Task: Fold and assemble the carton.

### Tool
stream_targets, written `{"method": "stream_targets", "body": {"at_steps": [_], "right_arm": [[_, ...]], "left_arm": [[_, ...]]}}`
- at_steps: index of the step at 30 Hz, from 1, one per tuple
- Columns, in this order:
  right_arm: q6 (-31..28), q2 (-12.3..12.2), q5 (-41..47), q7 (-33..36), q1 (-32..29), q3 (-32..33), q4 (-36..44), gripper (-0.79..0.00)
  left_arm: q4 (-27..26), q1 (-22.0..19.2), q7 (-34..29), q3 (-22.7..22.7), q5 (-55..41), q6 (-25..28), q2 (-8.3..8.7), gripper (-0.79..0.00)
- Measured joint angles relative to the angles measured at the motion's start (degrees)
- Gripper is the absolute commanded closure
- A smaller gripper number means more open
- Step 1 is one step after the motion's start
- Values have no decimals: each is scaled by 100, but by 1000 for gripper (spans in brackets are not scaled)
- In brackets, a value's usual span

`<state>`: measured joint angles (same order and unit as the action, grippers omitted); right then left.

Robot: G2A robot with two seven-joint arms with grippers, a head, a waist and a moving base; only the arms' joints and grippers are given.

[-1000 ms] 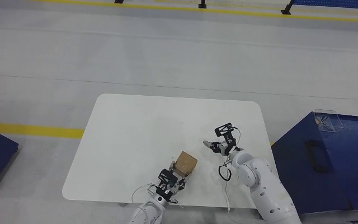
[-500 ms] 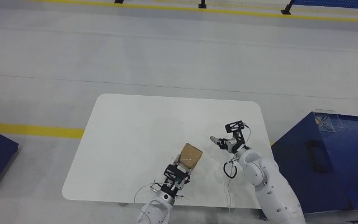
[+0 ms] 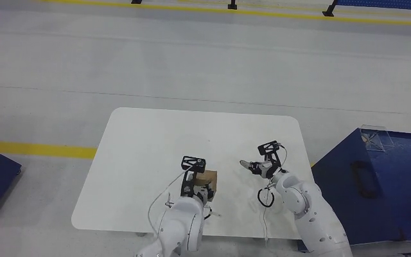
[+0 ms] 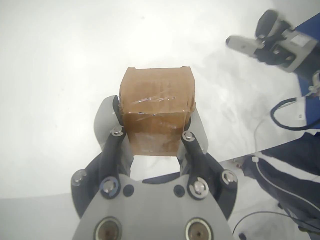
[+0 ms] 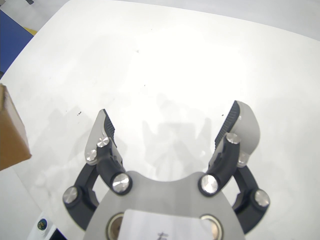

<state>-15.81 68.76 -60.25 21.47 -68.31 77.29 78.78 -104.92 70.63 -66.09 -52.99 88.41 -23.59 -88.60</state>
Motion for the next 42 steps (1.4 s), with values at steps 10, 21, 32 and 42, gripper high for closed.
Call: {"method": "stream_targets", "body": {"at_steps": [10, 21, 32, 42], "right_arm": [[2, 0, 1, -2, -1, 1, 2, -785], [2, 0, 0, -2, -1, 1, 2, -785], [2, 0, 0, -2, -1, 1, 2, -785], [2, 0, 0, -2, -1, 1, 2, -785]], "left_arm": [[2327, -1621, -1235, 720, -31, -71, -404, -785], [1573, -1352, 168, 679, 808, -130, -411, -785], [-216, 1463, 5905, -531, 427, 1546, 165, 0], [1077, 1577, 7377, -773, 228, 1945, 235, 0]]}}
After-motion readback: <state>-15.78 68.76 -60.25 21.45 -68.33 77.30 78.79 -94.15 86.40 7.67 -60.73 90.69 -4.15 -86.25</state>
